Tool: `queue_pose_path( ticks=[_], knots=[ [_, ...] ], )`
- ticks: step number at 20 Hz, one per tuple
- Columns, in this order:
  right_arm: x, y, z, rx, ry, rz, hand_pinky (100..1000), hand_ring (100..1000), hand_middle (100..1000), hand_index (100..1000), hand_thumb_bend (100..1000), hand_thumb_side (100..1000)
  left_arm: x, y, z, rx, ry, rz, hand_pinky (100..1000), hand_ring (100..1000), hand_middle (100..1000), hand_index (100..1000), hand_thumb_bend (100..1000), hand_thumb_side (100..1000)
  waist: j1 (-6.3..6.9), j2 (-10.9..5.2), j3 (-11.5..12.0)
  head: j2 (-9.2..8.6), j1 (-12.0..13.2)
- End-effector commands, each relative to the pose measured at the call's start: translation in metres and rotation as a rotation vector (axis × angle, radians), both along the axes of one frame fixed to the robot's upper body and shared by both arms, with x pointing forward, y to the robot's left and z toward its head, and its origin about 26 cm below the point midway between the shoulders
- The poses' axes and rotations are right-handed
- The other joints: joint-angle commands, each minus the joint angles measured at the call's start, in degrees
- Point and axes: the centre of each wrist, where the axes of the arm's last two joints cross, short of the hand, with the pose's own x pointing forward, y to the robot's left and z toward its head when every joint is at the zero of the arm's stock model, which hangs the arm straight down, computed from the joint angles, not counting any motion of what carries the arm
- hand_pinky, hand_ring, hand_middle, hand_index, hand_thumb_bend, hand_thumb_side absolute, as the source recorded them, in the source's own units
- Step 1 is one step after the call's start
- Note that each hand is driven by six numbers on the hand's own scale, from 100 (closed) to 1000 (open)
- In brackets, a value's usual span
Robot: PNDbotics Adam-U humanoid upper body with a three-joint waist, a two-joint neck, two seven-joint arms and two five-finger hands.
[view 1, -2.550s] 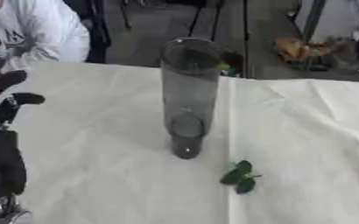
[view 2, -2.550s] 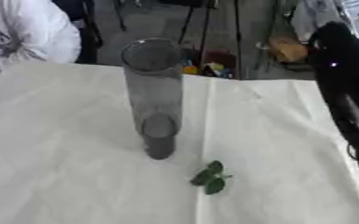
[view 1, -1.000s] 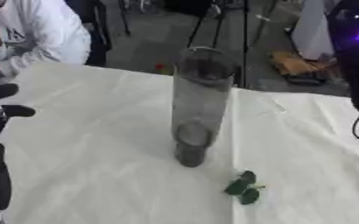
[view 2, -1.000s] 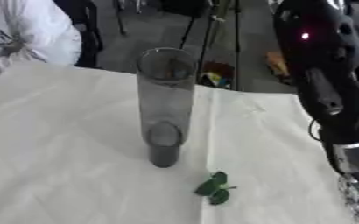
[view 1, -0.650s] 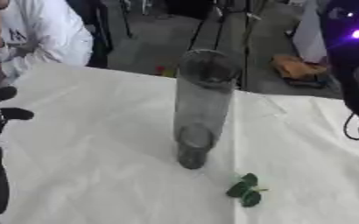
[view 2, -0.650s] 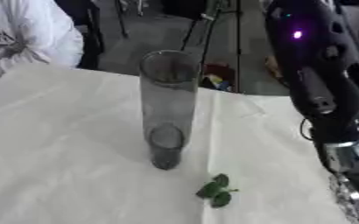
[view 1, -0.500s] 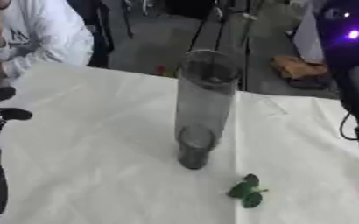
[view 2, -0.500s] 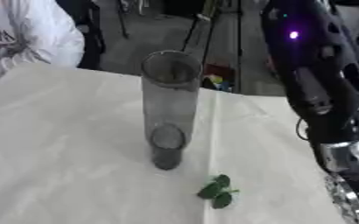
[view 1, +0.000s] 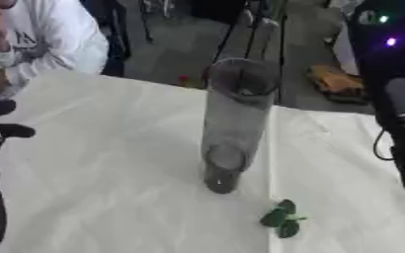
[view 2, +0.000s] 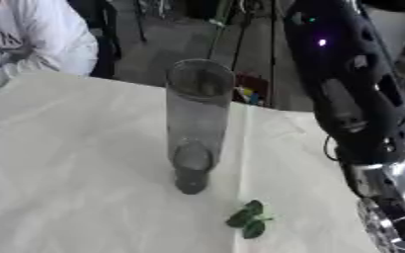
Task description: Arrange flowers into the vase.
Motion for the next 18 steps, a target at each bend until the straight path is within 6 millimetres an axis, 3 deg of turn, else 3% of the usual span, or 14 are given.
queue_pose_path(
  ticks=[1, 12, 18],
  knots=[
    [-0.02, -0.016, 0.014, -0.01, -0.042, 0.001, 100, 100, 100, 100, 171, 687, -0.003, 0.0, 0.008, 0.011, -0.033, -0.009, 537, 684, 701, 913, 393, 1000, 0.31, -1.29, -0.1, -0.63, 0.2],
    [-0.027, -0.023, 0.004, -0.03, -0.005, 0.022, 100, 100, 100, 100, 163, 696, -0.003, -0.002, 0.01, 0.006, -0.041, -0.014, 538, 684, 702, 913, 391, 1000, -0.17, -0.15, 0.7, -0.76, 1.4],
    [-0.033, -0.027, 0.012, -0.006, -0.026, 0.034, 100, 100, 100, 100, 165, 690, -0.003, -0.002, 0.01, 0.011, -0.039, -0.01, 538, 684, 702, 913, 390, 1000, -0.37, 0.01, 0.6, -0.47, 1.8]
  ],
)
